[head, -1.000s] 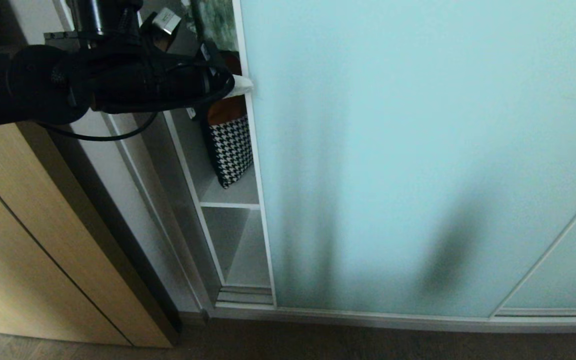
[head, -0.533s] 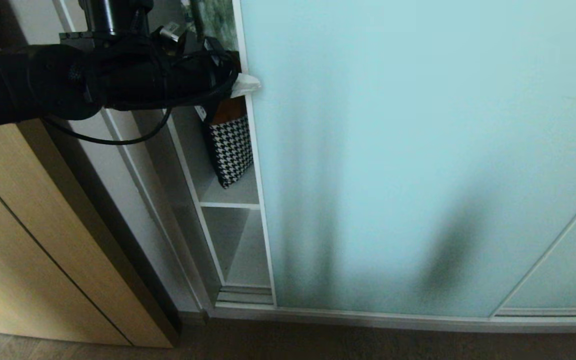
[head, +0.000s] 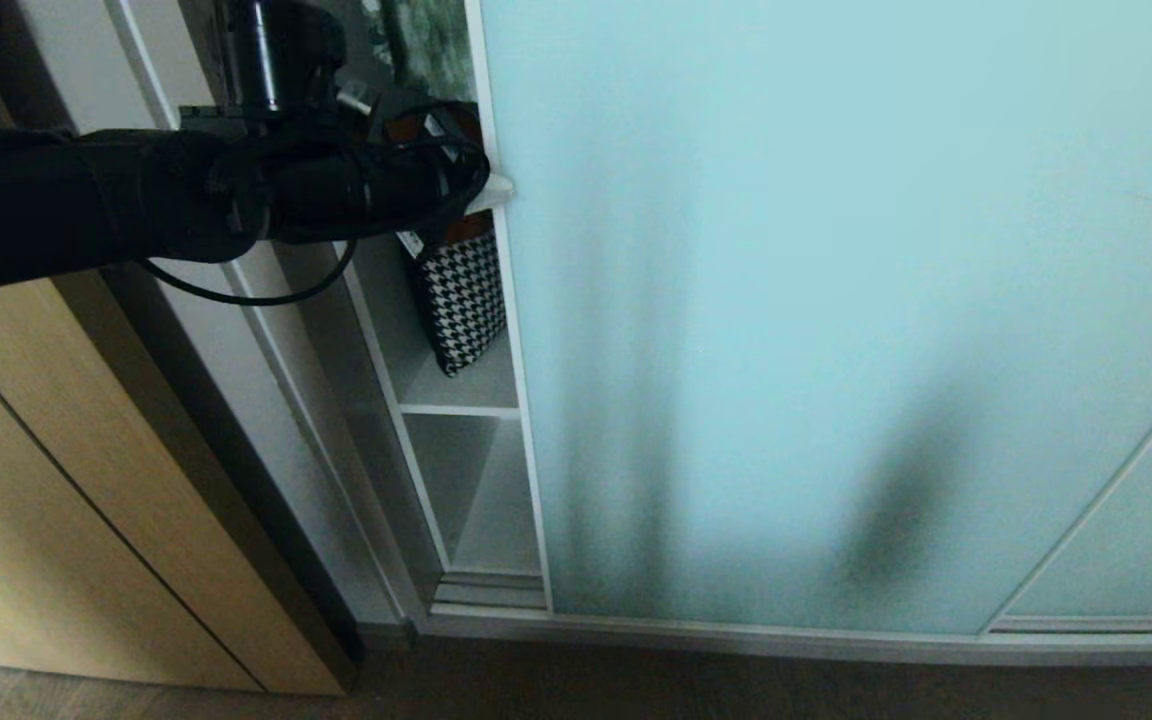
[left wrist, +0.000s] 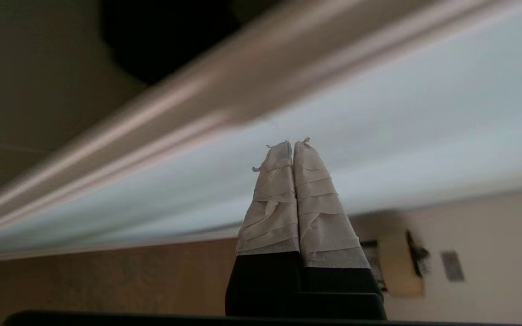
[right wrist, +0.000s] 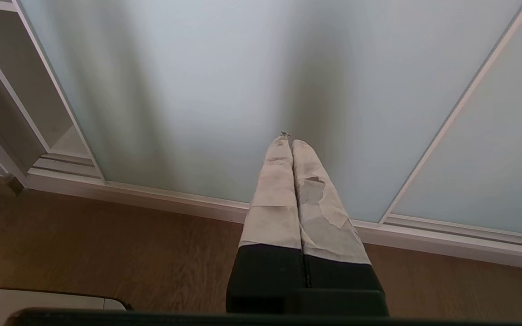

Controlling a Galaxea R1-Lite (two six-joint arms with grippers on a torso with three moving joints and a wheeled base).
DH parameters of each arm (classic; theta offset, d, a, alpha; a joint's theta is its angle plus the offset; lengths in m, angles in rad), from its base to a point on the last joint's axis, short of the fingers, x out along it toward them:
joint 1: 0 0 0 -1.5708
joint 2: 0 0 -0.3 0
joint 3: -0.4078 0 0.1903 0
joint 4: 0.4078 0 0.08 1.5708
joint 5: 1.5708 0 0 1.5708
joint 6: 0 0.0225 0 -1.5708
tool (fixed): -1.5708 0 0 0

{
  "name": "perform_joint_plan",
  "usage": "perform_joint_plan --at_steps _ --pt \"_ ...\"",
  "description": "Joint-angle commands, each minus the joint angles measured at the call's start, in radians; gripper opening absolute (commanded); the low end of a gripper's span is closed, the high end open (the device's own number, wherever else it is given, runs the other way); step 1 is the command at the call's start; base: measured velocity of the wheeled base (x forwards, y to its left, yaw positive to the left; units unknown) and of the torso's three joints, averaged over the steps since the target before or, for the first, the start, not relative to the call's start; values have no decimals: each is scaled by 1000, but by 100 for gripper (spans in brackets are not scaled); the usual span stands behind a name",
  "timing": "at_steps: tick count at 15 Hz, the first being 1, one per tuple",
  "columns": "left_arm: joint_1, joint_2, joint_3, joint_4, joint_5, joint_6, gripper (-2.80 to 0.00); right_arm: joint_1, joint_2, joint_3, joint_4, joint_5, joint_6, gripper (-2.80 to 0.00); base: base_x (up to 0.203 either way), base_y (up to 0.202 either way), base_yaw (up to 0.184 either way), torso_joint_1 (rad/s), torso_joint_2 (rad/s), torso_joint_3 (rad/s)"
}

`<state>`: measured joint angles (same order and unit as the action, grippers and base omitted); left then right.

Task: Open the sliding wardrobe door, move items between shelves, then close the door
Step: Close the door

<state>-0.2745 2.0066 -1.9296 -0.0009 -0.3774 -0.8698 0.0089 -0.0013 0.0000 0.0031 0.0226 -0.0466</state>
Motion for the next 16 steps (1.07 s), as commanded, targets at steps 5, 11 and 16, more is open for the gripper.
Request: perform_joint_plan --at_steps 5,11,16 --pt "0 50 0 -76 0 -9 -280 0 0 0 1 0 -1 -280 0 0 0 0 0 0" --pt "-1 111 -2 -158 33 -11 -280 0 0 0 0 0 -1 -280 0 0 0 0 0 0" --pt "6 126 0 -169 77 -10 -280 0 0 0 0 0 -1 -280 0 0 0 0 0 0"
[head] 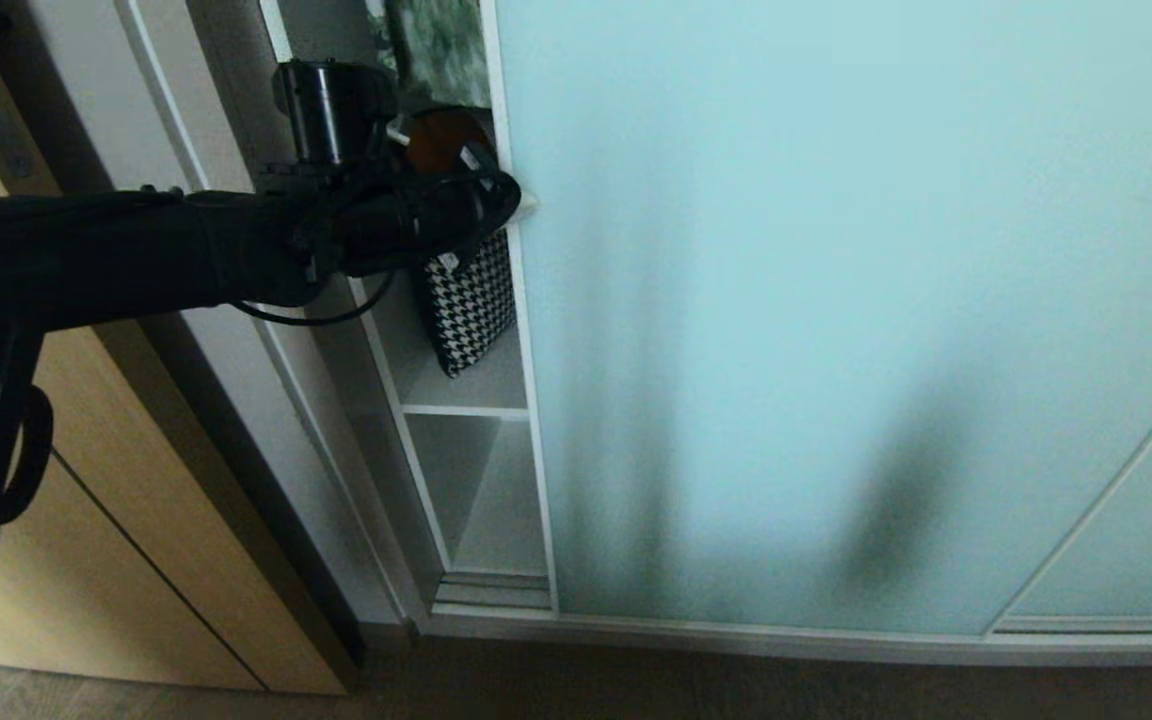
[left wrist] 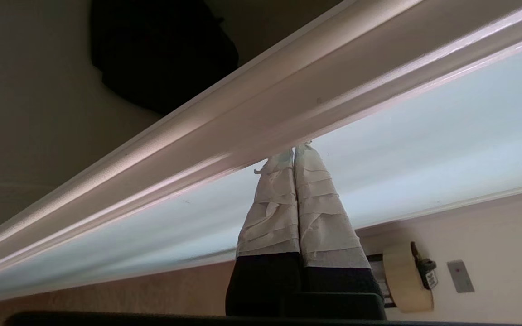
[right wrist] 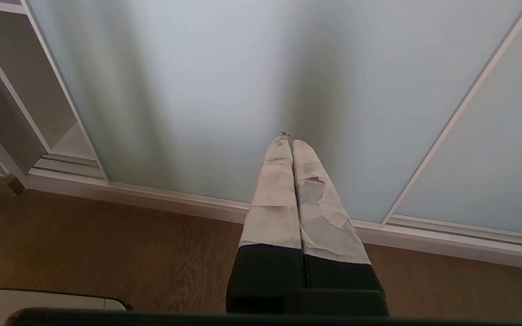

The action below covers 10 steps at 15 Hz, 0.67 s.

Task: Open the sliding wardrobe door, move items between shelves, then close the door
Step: Close the door

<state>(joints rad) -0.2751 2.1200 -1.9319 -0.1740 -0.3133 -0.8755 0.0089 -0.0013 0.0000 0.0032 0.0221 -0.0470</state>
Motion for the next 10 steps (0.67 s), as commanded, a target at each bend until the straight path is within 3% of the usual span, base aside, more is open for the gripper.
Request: perform_joint_plan --at_steps 1,10 --pt "14 14 2 5 16 -3 -280 0 0 0 0 1 -1 -280 0 0 0 0 0 0" --pt "79 -151 9 91 16 -1 -280 0 0 0 0 1 -1 -280 0 0 0 0 0 0"
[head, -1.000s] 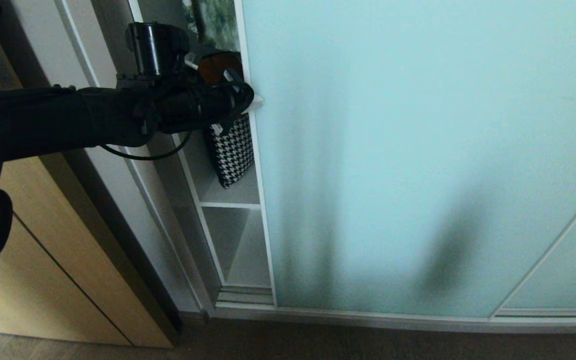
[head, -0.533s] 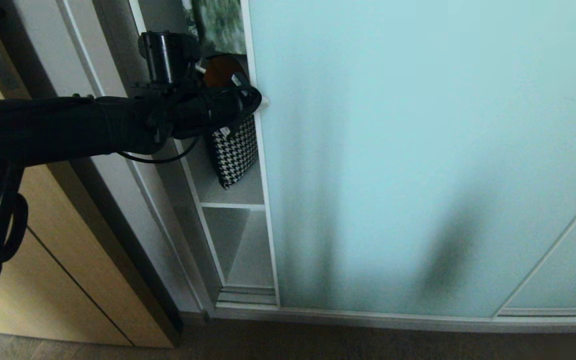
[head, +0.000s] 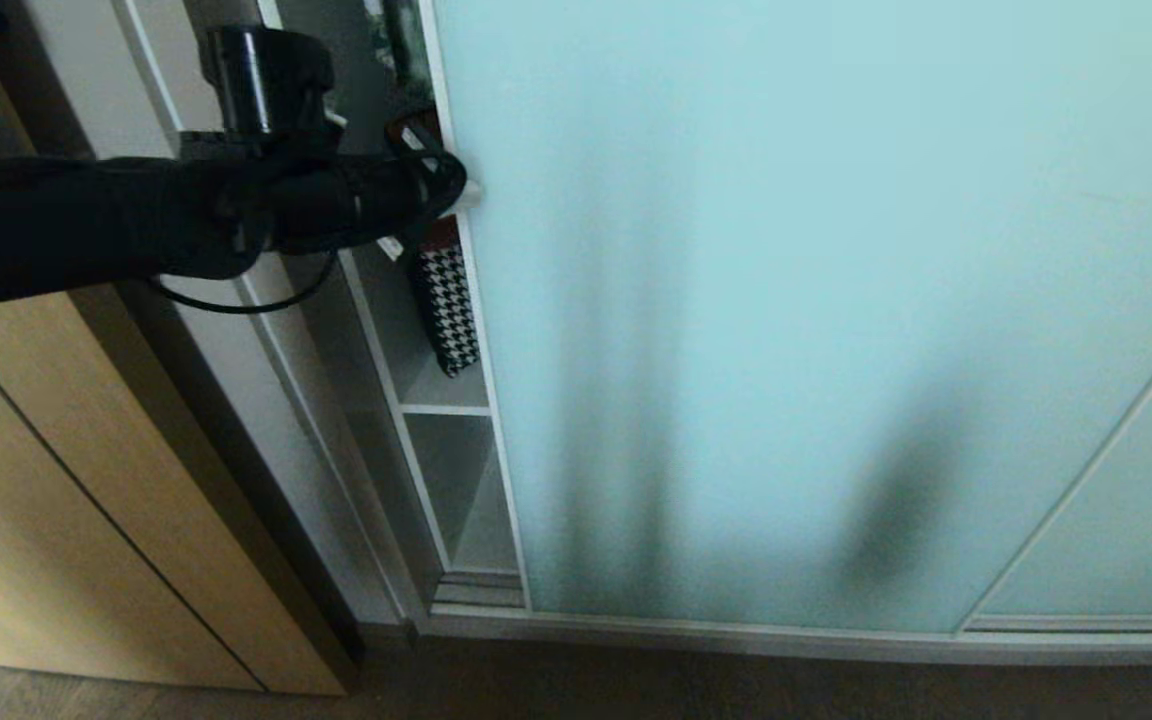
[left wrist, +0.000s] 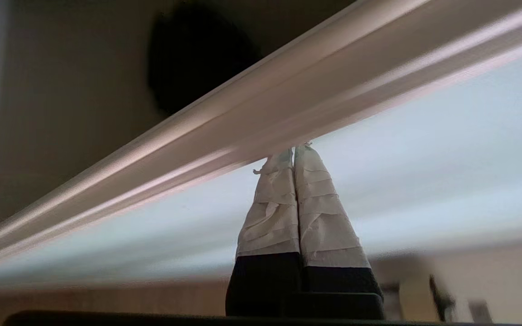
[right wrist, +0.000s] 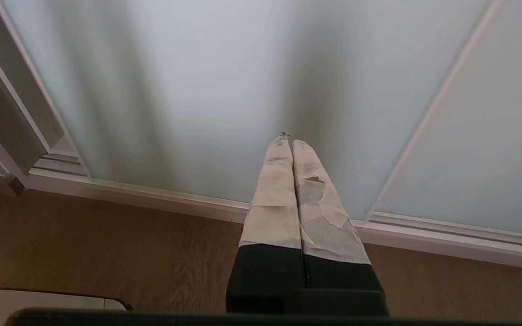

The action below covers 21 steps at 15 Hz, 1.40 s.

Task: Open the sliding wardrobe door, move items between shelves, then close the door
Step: Close the door

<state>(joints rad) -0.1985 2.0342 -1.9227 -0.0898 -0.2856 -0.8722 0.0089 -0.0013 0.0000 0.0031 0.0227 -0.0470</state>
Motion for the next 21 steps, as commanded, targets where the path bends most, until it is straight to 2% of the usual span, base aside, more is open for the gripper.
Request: perform_joint_plan --at_steps 1,6,11,13,15,16,18,21 --pt "4 -91 3 21 -11 -4 -280 0 0 0 0 0 -1 -280 0 0 0 0 0 0" --pt "24 -181 19 79 -9 1 -280 0 0 0 0 0 -1 -280 0 0 0 0 0 0" --pt "66 -212 51 83 -9 26 -280 0 0 0 0 0 -1 -280 0 0 0 0 0 0" --pt "66 -285 82 84 -10 71 -280 0 0 0 0 0 -1 -280 0 0 0 0 0 0" --pt "65 -387 132 106 5 179 -280 0 0 0 0 0 -1 -280 0 0 0 0 0 0" --pt "65 -446 173 120 37 238 -280 0 0 0 0 0 -1 -280 0 0 0 0 0 0" --pt "61 -574 306 133 144 400 -280 0 0 0 0 0 -1 -280 0 0 0 0 0 0" --pt "60 -806 588 125 326 666 -280 0 0 0 0 0 -1 -280 0 0 0 0 0 0"
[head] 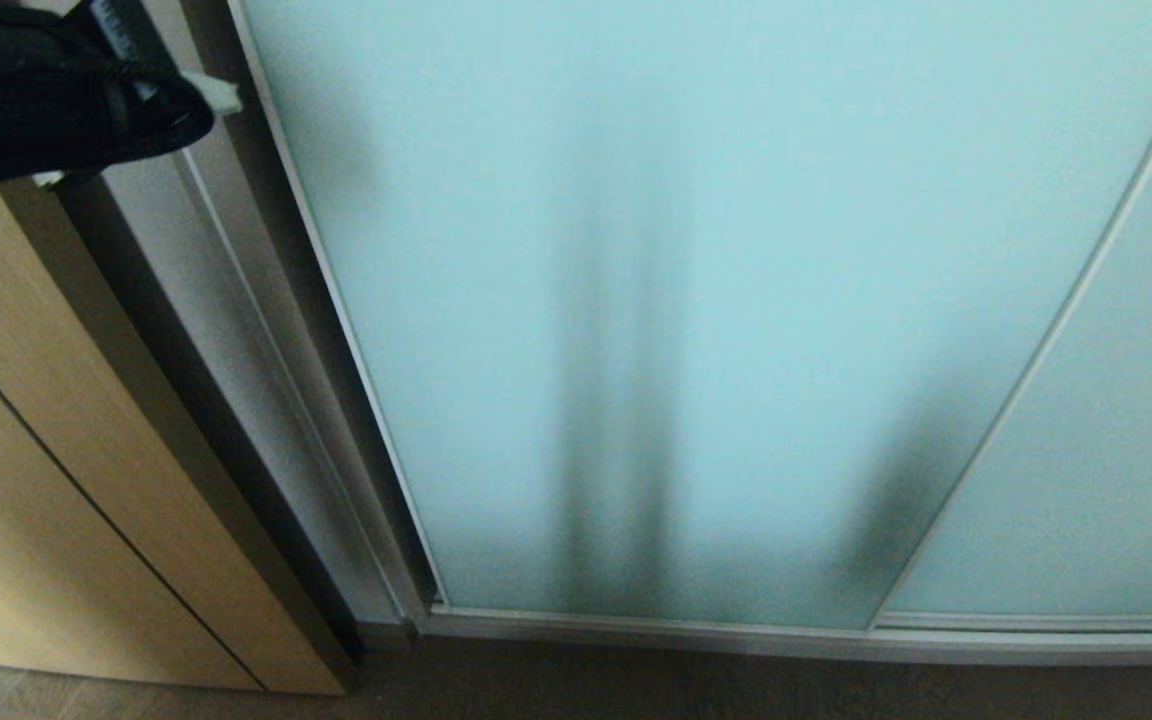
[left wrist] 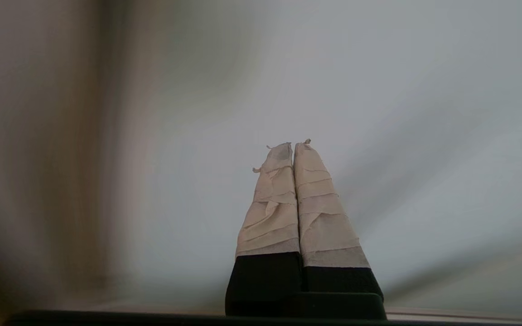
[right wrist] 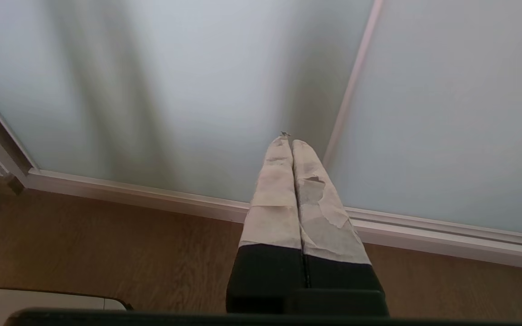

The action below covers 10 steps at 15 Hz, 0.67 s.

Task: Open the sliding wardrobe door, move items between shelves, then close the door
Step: Close the door

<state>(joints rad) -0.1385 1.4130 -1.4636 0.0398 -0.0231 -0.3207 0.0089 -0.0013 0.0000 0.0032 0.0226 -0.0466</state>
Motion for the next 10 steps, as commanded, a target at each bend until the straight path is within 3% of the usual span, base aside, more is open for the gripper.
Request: perform_joint_plan --at_steps 1,4,10 --pt "0 -278 231 -16 107 183 -280 0 0 0 0 0 -1 -280 0 0 0 0 0 0" --pt "22 -548 507 -44 183 280 -280 0 0 0 0 0 -1 -280 0 0 0 0 0 0" --pt "135 -1048 936 -38 245 317 -280 0 0 0 0 0 -1 -280 0 0 0 0 0 0"
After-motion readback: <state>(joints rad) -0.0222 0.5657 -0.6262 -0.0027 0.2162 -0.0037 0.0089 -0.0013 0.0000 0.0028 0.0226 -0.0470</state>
